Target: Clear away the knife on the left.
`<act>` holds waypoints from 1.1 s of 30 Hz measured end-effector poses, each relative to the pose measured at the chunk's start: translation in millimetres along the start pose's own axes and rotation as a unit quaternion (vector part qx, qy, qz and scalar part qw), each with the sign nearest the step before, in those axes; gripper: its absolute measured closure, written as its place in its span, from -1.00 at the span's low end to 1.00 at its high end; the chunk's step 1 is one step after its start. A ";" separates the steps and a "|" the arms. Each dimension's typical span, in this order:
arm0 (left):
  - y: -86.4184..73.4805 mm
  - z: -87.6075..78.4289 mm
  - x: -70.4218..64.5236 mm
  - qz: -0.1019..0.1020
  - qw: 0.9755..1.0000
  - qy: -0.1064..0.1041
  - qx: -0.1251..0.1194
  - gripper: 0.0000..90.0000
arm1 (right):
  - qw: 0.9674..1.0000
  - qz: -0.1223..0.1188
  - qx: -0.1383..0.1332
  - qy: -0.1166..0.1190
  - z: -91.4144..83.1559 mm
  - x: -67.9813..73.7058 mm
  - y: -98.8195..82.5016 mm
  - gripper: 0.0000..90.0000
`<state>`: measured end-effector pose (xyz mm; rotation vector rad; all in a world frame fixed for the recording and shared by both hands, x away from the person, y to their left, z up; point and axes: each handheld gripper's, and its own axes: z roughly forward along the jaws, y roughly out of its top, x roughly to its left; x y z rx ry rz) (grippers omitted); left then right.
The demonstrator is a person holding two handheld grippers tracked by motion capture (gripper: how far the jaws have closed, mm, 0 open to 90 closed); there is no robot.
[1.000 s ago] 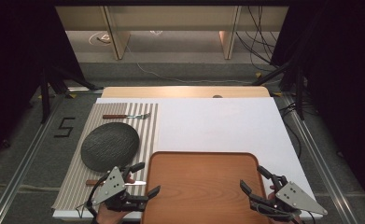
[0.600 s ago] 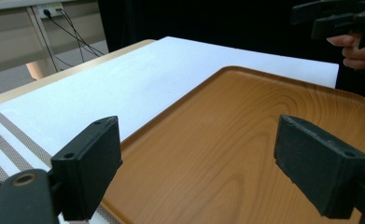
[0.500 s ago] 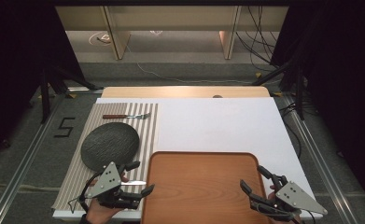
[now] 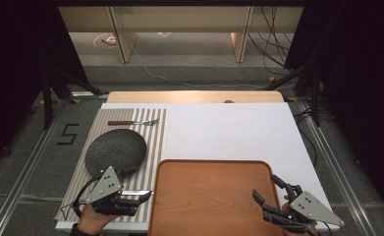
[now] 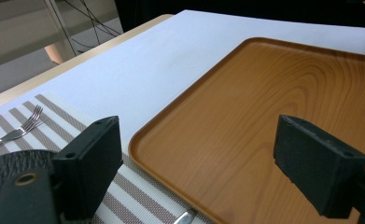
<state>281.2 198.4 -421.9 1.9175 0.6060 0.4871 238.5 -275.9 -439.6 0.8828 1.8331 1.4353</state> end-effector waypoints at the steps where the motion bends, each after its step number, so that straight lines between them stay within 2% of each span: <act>1: -0.3 0.0 0.7 0.000 1.000 -0.002 0.004 -0.66 | 1.000 0.000 0.000 0.000 -0.1 0.2 0.0 -0.37; 7: -2.0 2.6 1.7 0.018 0.999 -0.001 0.051 -0.66 | 1.000 -0.002 0.002 0.002 0.0 0.4 0.2 -0.37; 18: -3.0 2.3 5.1 0.027 0.996 0.002 0.086 -0.66 | 1.000 -0.001 0.003 0.002 0.5 0.3 0.0 -0.37; 21: -2.4 1.4 7.0 0.023 0.995 0.002 0.095 -0.66 | 1.000 -0.001 0.005 0.002 0.5 0.7 -0.3 -0.37; 26: -3.3 -0.1 10.6 0.023 0.993 0.001 0.116 -0.66 | 1.000 -0.003 0.005 0.003 0.8 1.0 -0.4 -0.37; 28: -5.0 -1.4 14.2 0.018 0.991 0.000 0.132 -0.66 | 1.000 -0.001 0.006 0.002 0.7 0.8 -0.1 -0.37; 29: -5.0 -1.4 14.2 0.018 0.991 0.000 0.132 -0.65 | 1.000 -0.001 0.006 0.002 0.7 0.8 -0.1 -0.37; 31: -6.8 -1.5 17.8 0.015 0.988 0.005 0.154 -0.65 | 1.000 -0.004 0.007 0.003 0.7 1.1 -0.6 -0.37; 33: -8.0 -2.3 20.1 0.010 0.986 0.006 0.165 -0.65 | 1.000 -0.002 0.006 0.002 1.0 0.9 -0.3 -0.37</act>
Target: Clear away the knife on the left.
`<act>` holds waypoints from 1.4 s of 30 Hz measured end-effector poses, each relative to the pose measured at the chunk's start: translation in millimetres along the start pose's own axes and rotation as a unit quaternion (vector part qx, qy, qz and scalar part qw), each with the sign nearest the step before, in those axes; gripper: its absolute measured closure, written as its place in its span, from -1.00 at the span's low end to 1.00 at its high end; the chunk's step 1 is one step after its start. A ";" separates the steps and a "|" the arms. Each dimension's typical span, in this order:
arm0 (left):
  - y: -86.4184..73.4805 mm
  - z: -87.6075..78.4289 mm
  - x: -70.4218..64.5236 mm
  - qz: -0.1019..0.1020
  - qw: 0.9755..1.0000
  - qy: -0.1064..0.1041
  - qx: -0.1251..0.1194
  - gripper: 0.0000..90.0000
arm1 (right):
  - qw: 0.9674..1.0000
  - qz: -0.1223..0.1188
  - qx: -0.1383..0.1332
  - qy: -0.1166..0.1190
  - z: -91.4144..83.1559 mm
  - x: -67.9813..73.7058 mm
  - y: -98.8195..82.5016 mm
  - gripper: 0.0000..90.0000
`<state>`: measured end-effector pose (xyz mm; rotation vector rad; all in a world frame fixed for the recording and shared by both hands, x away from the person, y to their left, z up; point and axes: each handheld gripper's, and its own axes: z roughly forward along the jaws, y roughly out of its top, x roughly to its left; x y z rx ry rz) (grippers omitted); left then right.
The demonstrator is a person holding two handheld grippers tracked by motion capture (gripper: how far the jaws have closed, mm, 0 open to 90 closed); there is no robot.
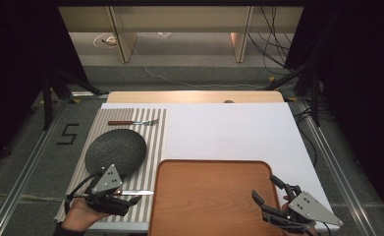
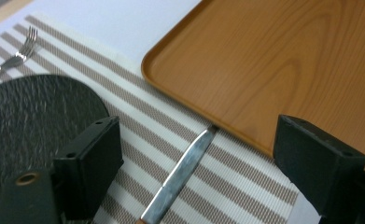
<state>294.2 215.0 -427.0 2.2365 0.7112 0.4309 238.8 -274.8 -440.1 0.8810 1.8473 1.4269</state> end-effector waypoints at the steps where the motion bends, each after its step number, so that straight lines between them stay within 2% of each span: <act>1: -0.6 -0.5 1.2 -0.001 1.000 0.000 0.004 -0.65 | 1.000 0.000 0.001 -0.001 0.0 -0.2 -0.1 -0.37; 16: -13.3 -3.8 18.1 -0.007 0.998 0.007 0.054 -0.64 | 1.000 0.001 0.002 0.000 0.5 -0.3 -0.5 -0.37; 20: -18.1 -4.8 24.1 -0.011 0.997 0.015 0.078 -0.63 | 1.000 0.000 0.003 0.000 0.6 0.0 -0.8 -0.37; 26: -24.3 -3.3 30.5 -0.019 0.995 0.013 0.094 -0.62 | 1.000 0.000 0.003 0.000 0.9 -0.3 -0.9 -0.37; 29: -27.3 -0.9 32.5 -0.020 0.993 0.015 0.117 -0.62 | 1.000 -0.001 0.005 -0.001 0.6 0.2 -1.3 -0.37; 30: -27.3 -0.9 32.5 -0.020 0.993 0.015 0.117 -0.62 | 1.000 -0.001 0.004 0.000 0.6 0.2 -1.0 -0.37; 31: -29.1 -0.8 34.0 -0.020 0.991 0.015 0.130 -0.61 | 1.000 0.001 0.004 0.001 0.9 -0.2 -0.9 -0.37; 38: -33.6 4.9 37.6 -0.027 0.987 0.008 0.159 -0.58 | 1.000 -0.001 0.007 0.000 1.3 0.2 -1.4 -0.37; 42: -33.3 8.4 39.3 -0.025 0.985 0.007 0.169 -0.56 | 1.000 0.000 0.006 0.001 1.5 -0.2 -1.5 -0.37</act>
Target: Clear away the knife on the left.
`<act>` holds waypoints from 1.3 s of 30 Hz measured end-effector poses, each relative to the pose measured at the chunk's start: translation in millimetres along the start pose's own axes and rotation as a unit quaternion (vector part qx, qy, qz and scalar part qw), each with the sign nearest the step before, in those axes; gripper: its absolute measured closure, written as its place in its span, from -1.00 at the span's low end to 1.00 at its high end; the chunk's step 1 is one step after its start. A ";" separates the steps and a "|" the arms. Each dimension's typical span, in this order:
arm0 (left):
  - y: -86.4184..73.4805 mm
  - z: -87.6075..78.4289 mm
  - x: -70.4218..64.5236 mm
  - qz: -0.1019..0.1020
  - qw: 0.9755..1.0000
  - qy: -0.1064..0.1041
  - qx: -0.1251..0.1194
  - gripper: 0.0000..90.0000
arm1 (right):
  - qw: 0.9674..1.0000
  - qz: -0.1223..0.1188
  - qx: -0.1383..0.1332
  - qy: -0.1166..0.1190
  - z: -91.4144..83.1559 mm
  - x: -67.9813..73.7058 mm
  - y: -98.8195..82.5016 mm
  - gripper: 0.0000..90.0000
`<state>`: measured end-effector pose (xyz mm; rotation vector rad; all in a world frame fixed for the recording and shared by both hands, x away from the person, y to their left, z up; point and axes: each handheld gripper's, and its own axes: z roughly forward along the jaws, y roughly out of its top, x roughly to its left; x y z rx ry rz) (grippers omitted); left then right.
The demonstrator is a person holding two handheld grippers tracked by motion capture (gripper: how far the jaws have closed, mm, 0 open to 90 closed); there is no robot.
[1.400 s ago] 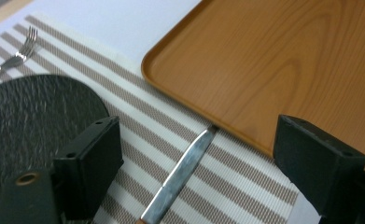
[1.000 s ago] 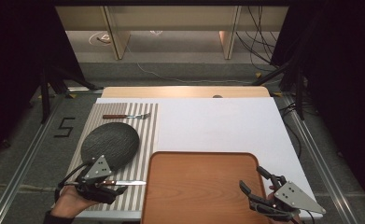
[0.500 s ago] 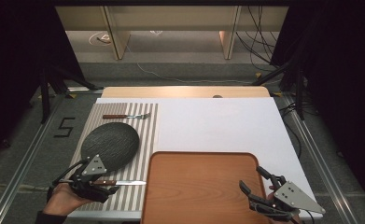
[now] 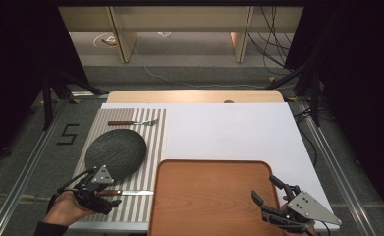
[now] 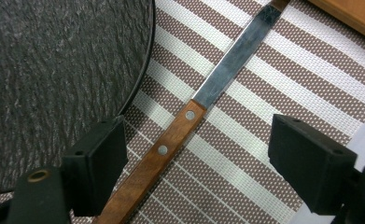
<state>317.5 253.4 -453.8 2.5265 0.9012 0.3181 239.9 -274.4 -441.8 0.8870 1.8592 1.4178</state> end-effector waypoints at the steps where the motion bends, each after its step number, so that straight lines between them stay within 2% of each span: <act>1: 0.3 1.0 0.4 -0.003 1.000 0.001 0.004 -0.55 | 1.000 0.000 0.000 0.000 0.1 0.2 -0.3 -0.37; 5: 0.3 4.9 2.6 -0.007 1.000 0.000 0.019 -0.50 | 1.000 -0.002 0.000 0.002 0.9 1.0 -0.3 -0.37; 10: -0.1 8.6 6.1 -0.018 0.999 -0.004 0.027 -0.45 | 1.000 -0.002 0.001 0.001 0.4 0.6 -0.2 -0.37; 21: 4.6 16.7 8.5 -0.012 0.999 -0.021 0.041 -0.20 | 1.000 -0.003 0.001 0.002 0.8 1.2 -0.5 -0.37; 27: 5.4 20.8 10.2 -0.021 0.998 -0.025 0.050 -0.10 | 1.000 -0.004 0.002 0.002 0.6 1.5 -0.3 -0.37; 31: 4.6 21.9 10.7 -0.026 0.997 -0.030 0.059 0.03 | 1.000 -0.003 0.002 0.002 0.2 1.2 -0.3 -0.37; 35: 4.8 20.5 10.9 -0.020 0.997 -0.032 0.062 0.20 | 1.000 -0.003 0.002 0.003 0.8 1.4 -0.5 -0.37; 37: 5.1 20.6 11.2 -0.022 0.997 -0.032 0.063 0.25 | 1.000 -0.003 0.003 0.003 0.9 1.5 -0.5 -0.37; 39: 5.7 20.7 12.5 -0.037 0.997 -0.029 0.064 0.30 | 1.000 -0.002 0.002 0.003 1.3 1.6 -0.7 -0.37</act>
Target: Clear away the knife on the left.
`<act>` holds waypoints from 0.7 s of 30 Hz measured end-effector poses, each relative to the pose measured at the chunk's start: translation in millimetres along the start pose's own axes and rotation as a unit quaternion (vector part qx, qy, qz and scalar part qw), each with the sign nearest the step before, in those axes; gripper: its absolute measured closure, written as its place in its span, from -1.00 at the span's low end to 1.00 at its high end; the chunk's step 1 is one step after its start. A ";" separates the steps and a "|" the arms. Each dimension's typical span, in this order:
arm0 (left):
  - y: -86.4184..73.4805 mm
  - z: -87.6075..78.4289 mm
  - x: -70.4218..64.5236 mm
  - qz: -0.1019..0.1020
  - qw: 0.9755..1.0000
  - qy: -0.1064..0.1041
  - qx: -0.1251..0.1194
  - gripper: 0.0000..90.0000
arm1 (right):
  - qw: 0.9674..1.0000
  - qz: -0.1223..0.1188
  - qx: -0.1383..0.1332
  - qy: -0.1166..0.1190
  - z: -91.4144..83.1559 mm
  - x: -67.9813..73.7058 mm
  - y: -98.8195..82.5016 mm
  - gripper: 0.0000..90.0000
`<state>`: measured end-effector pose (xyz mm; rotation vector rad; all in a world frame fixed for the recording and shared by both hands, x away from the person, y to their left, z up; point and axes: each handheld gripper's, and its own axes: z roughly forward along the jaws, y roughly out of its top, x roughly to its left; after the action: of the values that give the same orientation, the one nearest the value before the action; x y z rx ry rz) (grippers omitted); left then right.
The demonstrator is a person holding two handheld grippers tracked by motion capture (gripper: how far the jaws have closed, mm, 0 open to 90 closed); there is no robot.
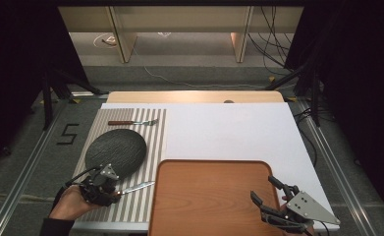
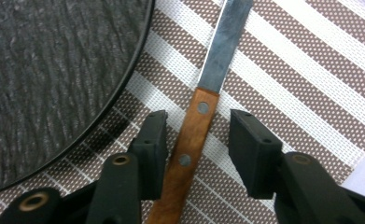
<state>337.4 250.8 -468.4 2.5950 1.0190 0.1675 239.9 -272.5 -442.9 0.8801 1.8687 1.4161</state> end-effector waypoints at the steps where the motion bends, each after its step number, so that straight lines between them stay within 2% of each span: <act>1: 0.5 0.0 0.2 -0.002 1.000 0.000 0.001 0.33 | 1.000 -0.001 0.002 0.000 -0.3 0.0 0.1 -0.37; 3: 0.9 0.0 -0.4 -0.002 1.000 0.002 0.002 0.40 | 1.000 -0.001 0.000 0.000 -0.2 0.0 0.1 -0.37; 7: 3.9 0.1 -6.5 0.021 1.000 0.012 0.012 0.50 | 1.000 -0.002 0.001 0.001 0.0 0.3 -0.1 -0.37; 12: 6.6 0.5 -11.1 0.034 0.999 0.014 0.022 0.67 | 1.000 -0.001 0.001 0.001 0.1 0.1 -0.1 -0.37; 17: 8.4 0.6 -12.5 0.031 0.999 0.018 0.028 0.69 | 1.000 -0.001 0.002 0.000 -0.2 0.2 0.1 -0.36; 18: 8.1 0.4 -13.0 0.037 0.999 0.019 0.027 0.70 | 1.000 -0.002 0.001 0.000 -0.4 0.2 0.3 -0.36; 21: 6.6 0.1 -10.1 0.028 0.999 0.011 0.021 0.71 | 1.000 -0.002 -0.001 -0.001 -0.3 -0.2 0.4 -0.36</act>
<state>334.2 239.4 -465.9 2.6665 0.9689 0.1906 239.8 -272.8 -442.4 0.8765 1.8660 1.4138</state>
